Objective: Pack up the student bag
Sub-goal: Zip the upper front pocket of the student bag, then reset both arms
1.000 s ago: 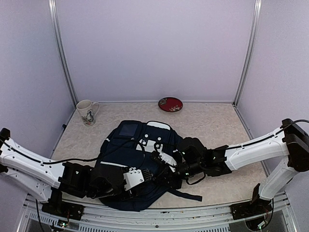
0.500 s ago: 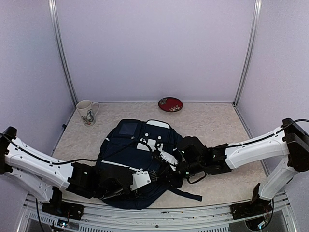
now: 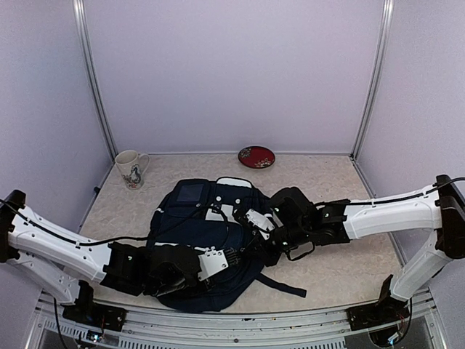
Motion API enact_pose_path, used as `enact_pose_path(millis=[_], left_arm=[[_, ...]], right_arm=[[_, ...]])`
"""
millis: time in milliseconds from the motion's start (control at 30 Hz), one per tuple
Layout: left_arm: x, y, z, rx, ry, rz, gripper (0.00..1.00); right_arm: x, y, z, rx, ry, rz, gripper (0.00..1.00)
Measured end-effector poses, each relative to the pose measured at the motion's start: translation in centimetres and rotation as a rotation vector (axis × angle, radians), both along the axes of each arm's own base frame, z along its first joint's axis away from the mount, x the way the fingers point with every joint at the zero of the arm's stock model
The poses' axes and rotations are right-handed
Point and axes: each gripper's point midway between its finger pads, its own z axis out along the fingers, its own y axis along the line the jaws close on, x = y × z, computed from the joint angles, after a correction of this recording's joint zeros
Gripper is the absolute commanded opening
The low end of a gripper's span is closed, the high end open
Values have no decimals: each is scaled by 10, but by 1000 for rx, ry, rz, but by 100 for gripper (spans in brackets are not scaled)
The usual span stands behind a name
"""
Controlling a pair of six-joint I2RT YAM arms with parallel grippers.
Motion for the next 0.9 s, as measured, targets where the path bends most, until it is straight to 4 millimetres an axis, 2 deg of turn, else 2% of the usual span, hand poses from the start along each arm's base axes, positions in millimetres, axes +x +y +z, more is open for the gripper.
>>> enact_pose_path(millis=[67, 133, 233, 267, 300, 367, 433, 500, 533, 600, 667, 733, 833, 900], left_arm=[[1, -1, 2, -9, -5, 8, 2], [3, -2, 3, -17, -7, 17, 26], [5, -8, 6, -15, 8, 22, 47], [4, -9, 6, -13, 20, 22, 55], [4, -11, 8, -14, 32, 24, 62], [5, -13, 12, -23, 45, 23, 72], [9, -13, 17, -47, 66, 41, 78], [15, -8, 22, -72, 86, 66, 82], [20, -5, 27, -91, 96, 82, 84], [33, 4, 42, -148, 111, 131, 89], [52, 18, 61, -225, 124, 207, 98], [76, 39, 77, -310, 138, 320, 99], [116, 79, 88, -405, 148, 522, 99], [139, 111, 86, -450, 157, 661, 99]], right_arm=[[1, 0, 2, -5, -10, 7, 0], [4, -1, 4, -7, -21, 12, 0], [17, -8, 3, -16, -38, -12, 1], [26, -13, 3, -21, -45, -35, 16], [35, -18, 3, -24, -51, -56, 27], [48, -25, 4, -22, -62, -84, 42], [55, -28, 5, -20, -70, -100, 58], [56, -30, 7, -17, -83, -108, 69], [55, -32, 10, -13, -93, -111, 78], [58, -38, 23, 14, -119, -135, 96], [63, -44, 43, 56, -153, -172, 100], [76, -61, 67, 109, -202, -237, 100], [104, -102, 93, 168, -254, -391, 100], [126, -143, 101, 197, -278, -525, 100]])
